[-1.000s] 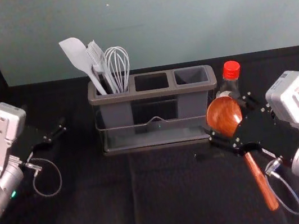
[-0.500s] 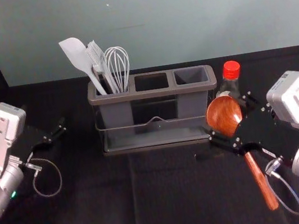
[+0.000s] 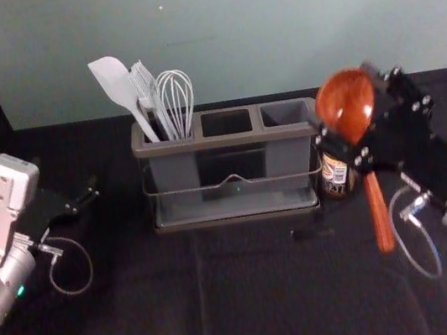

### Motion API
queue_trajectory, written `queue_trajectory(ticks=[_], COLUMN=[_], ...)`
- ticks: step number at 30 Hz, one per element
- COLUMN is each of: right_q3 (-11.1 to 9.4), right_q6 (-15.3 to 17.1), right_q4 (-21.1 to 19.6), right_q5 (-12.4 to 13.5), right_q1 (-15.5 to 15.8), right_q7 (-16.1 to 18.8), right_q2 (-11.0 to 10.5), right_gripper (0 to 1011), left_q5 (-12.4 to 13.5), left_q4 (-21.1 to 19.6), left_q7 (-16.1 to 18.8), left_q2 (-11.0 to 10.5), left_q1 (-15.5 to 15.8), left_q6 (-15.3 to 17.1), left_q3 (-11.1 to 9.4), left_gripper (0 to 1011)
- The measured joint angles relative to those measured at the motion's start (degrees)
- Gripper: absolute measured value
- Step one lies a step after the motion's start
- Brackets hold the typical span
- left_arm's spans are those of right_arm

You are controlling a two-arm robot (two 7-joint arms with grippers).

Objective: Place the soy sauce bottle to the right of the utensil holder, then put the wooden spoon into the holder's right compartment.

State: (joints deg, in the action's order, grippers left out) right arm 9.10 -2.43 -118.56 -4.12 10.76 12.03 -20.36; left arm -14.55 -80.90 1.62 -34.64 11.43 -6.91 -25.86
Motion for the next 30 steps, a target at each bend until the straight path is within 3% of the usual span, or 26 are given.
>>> queue_trajectory(ticks=[7, 16, 24, 30], right_q3=[-0.38, 0.11, 0.3, 0.48], right_q6=[-11.33, -21.25, -25.68, -26.7], right_q4=[3.35, 9.71, 16.15, 20.47], right_q5=[-0.35, 2.3, 4.87, 6.18], right_q1=[-2.66, -7.68, -12.92, -17.41], right_q7=[-1.81, -1.38, 0.87, 3.21], right_q2=[2.68, 5.93, 7.9, 8.15], right_gripper=[840, 840, 840, 840], left_q5=[0.0, 0.0, 0.0, 0.0], left_q4=[0.0, 0.0, 0.0, 0.0], left_q7=[0.0, 0.0, 0.0, 0.0], left_q2=[0.0, 0.0, 0.0, 0.0], left_q1=[0.0, 0.0, 0.0, 0.0], left_q6=[0.0, 0.0, 0.0, 0.0], left_q3=[0.0, 0.0, 0.0, 0.0], left_gripper=[1005, 1005, 1005, 1005])
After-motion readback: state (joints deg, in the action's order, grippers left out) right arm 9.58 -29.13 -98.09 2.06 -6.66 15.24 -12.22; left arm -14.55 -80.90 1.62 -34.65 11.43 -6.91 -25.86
